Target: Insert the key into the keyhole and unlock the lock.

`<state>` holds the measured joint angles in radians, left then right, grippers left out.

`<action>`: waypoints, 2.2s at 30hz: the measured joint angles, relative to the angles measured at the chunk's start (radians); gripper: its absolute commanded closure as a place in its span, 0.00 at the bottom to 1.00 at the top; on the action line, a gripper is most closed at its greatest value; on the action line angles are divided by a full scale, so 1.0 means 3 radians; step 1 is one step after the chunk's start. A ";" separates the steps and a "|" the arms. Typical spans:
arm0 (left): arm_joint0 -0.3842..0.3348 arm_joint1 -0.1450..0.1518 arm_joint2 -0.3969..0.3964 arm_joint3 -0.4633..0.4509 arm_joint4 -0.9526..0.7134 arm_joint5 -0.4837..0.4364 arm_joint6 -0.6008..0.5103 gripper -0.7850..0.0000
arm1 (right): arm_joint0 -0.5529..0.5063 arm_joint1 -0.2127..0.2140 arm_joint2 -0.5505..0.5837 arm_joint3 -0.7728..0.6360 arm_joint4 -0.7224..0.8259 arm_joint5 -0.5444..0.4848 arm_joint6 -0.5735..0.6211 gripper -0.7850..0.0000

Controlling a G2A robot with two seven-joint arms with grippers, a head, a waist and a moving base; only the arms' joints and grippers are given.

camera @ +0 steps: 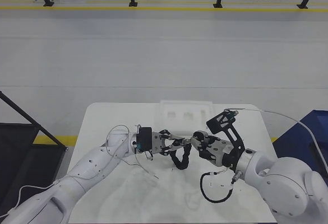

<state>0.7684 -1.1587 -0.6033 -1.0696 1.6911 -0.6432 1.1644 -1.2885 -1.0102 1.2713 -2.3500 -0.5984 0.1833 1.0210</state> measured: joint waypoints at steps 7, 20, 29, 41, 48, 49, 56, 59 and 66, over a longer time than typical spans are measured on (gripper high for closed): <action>0.0014 -0.0005 -0.0025 -0.0015 0.0029 -0.0007 -0.0004 1.00 | -0.0011 0.0000 0.0007 0.0000 -0.0019 0.0042 0.0006 1.00; 0.0049 -0.0006 -0.0093 -0.0051 0.0049 0.0001 -0.0079 1.00 | 0.0018 -0.0003 -0.0028 0.0027 -0.0020 0.0052 0.0038 1.00; 0.0079 0.0002 -0.0152 -0.0105 0.0093 0.0037 -0.0148 1.00 | 0.0045 -0.0003 -0.0061 0.0016 -0.0124 0.0088 0.0075 1.00; 0.0167 0.0043 -0.0278 -0.0282 0.0121 0.0029 -0.0381 1.00 | 0.0126 -0.0018 -0.0216 0.0069 -0.0329 0.0138 0.0102 1.00; 0.0216 0.0067 -0.0342 -0.0384 0.0127 -0.0041 -0.0477 1.00 | 0.0173 -0.0031 -0.0281 0.0137 -0.0346 0.0133 0.0102 1.00; 0.0222 0.0070 -0.0349 -0.0393 0.0127 -0.0049 -0.0486 1.00 | 0.0178 -0.0032 -0.0287 0.0145 -0.0348 0.0134 0.0106 1.00; 0.0252 0.0078 -0.0375 -0.0419 0.0076 -0.0188 -0.0532 1.00 | 0.0214 -0.0047 -0.0302 0.0196 -0.0278 0.0157 0.0077 0.00; 0.0246 0.0072 -0.0363 -0.0398 0.0031 -0.0315 -0.0553 1.00 | 0.0232 -0.0052 -0.0267 0.0219 -0.0188 0.0099 0.0032 0.00; 0.0185 0.0053 -0.0340 -0.0265 -0.0201 -0.0769 -0.0728 1.00 | 0.0286 -0.0022 -0.0095 0.0285 0.0154 -0.0603 0.0141 0.00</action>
<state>0.8241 -1.1427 -0.7052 -1.1490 1.6308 -0.8738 0.9460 -1.2026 -1.0168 1.2430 -2.2645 -0.5522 0.0026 1.0632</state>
